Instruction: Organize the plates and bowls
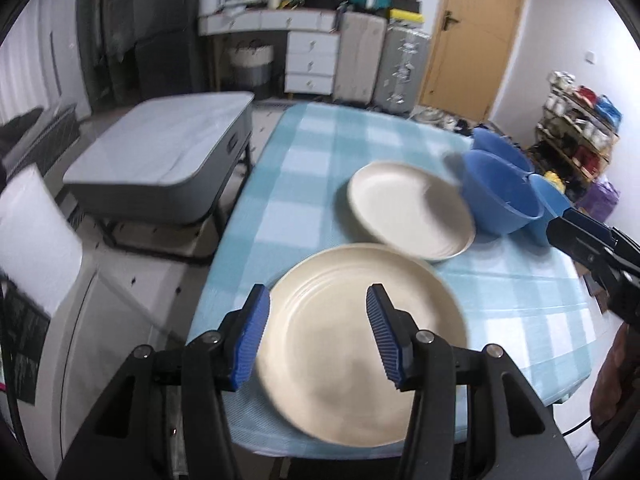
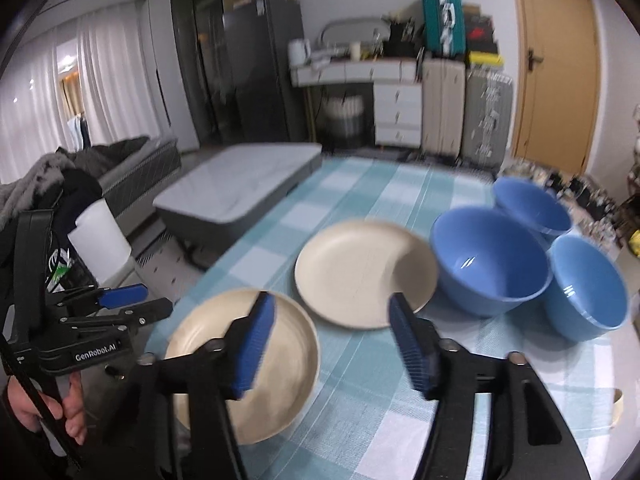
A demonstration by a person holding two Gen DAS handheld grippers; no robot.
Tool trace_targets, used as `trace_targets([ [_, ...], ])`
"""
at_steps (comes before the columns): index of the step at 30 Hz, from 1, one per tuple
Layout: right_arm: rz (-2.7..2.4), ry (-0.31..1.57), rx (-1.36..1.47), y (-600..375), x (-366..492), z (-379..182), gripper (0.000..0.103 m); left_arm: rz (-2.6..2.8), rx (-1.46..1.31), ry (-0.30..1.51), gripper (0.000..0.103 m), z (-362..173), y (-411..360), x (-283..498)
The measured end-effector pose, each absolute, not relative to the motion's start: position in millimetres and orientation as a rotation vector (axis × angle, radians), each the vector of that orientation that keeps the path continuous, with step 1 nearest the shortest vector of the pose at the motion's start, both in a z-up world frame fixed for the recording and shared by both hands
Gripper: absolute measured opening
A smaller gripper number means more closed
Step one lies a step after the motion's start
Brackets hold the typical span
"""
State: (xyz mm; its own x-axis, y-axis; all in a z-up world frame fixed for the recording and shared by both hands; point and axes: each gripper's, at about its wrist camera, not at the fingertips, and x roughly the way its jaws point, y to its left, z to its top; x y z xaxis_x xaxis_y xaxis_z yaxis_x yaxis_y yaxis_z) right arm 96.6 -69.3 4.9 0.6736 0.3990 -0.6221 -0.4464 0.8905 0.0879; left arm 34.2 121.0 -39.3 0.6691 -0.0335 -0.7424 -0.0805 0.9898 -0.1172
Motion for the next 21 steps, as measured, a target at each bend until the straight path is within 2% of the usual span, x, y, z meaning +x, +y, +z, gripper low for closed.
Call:
trace_targets([
  [2, 0.44, 0.632, -0.049, -79, 87, 15, 0.088, -0.004, -0.13, 0.82, 0.054, -32, 109, 35],
  [4, 0.418, 0.579, -0.011, -92, 77, 25, 0.09, -0.025, -0.118, 0.806, 0.058, -26, 98, 36],
  [6, 0.394, 0.548, 0.009, -102, 70, 30, 0.093, -0.044, -0.103, 0.786, 0.074, -19, 87, 37],
  [11, 0.343, 0.48, 0.052, -126, 50, 42, 0.096, -0.062, -0.074, 0.696, 0.086, 0, 66, 33],
  [14, 0.316, 0.444, 0.084, -141, 40, 46, 0.099, -0.046, -0.096, 0.649, 0.101, 9, 61, 31],
  [21, 0.297, 0.373, 0.058, -156, 19, 47, 0.102, -0.046, -0.155, 0.596, 0.103, 14, 55, 28],
])
